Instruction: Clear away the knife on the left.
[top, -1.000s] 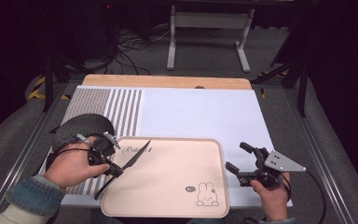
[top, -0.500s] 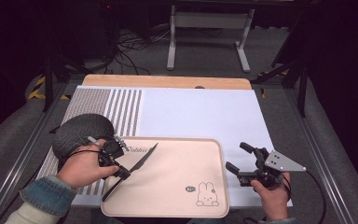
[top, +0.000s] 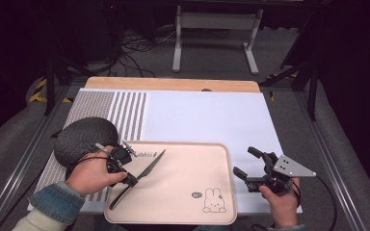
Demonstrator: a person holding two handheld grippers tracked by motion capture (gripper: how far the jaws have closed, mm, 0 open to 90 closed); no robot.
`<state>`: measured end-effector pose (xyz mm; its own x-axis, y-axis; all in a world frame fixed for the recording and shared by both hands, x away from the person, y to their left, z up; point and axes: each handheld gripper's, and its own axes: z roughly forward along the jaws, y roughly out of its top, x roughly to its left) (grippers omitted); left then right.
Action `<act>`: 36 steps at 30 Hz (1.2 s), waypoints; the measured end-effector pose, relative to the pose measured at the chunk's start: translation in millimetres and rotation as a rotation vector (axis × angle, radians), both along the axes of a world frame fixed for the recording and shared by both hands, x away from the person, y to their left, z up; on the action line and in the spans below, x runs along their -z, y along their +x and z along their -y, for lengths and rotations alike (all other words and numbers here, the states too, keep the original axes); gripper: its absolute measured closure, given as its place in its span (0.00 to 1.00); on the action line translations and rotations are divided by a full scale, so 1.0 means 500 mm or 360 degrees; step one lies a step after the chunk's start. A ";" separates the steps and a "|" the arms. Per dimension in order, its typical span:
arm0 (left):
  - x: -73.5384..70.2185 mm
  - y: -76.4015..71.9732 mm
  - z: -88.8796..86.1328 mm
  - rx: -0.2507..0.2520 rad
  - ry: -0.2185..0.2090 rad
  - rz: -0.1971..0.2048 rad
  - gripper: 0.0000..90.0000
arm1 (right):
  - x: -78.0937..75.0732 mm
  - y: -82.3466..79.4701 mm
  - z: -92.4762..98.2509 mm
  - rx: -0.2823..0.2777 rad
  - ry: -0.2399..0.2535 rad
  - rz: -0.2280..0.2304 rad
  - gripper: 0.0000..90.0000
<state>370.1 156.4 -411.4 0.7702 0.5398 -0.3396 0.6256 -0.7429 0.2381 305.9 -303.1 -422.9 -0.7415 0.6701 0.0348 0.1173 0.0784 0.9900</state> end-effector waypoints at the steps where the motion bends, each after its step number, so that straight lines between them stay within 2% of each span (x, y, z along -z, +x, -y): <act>1: 0.002 0.001 0.000 0.0001 0.0000 -0.0001 0.89 | 0.000 0.000 0.000 0.0000 0.0000 0.0000 0.11; 7: 0.013 0.005 0.001 -0.0066 0.0007 -0.0021 0.89 | -0.001 -0.001 0.000 0.0000 -0.0005 0.0004 0.11; 21: 0.029 0.008 0.006 -0.0093 0.0057 -0.0071 0.88 | -0.001 -0.001 0.002 0.0001 0.0011 -0.0004 0.12; 28: 0.037 0.008 0.009 -0.0085 0.0068 -0.0069 0.89 | -0.001 -0.001 0.002 -0.0007 0.0014 -0.0011 0.12; 32: 0.034 0.009 0.007 -0.0106 0.0060 -0.0074 0.90 | -0.001 -0.001 0.003 -0.0007 0.0016 -0.0011 0.12; 36: 0.031 0.008 0.007 -0.0095 0.0066 -0.0059 0.90 | 0.000 0.000 0.003 -0.0005 0.0013 -0.0012 0.12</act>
<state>374.3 153.1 -426.9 0.7236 0.5986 -0.3437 0.6769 -0.7127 0.1838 306.1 -304.7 -423.1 -0.7433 0.6673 0.0463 0.1248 0.0704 0.9897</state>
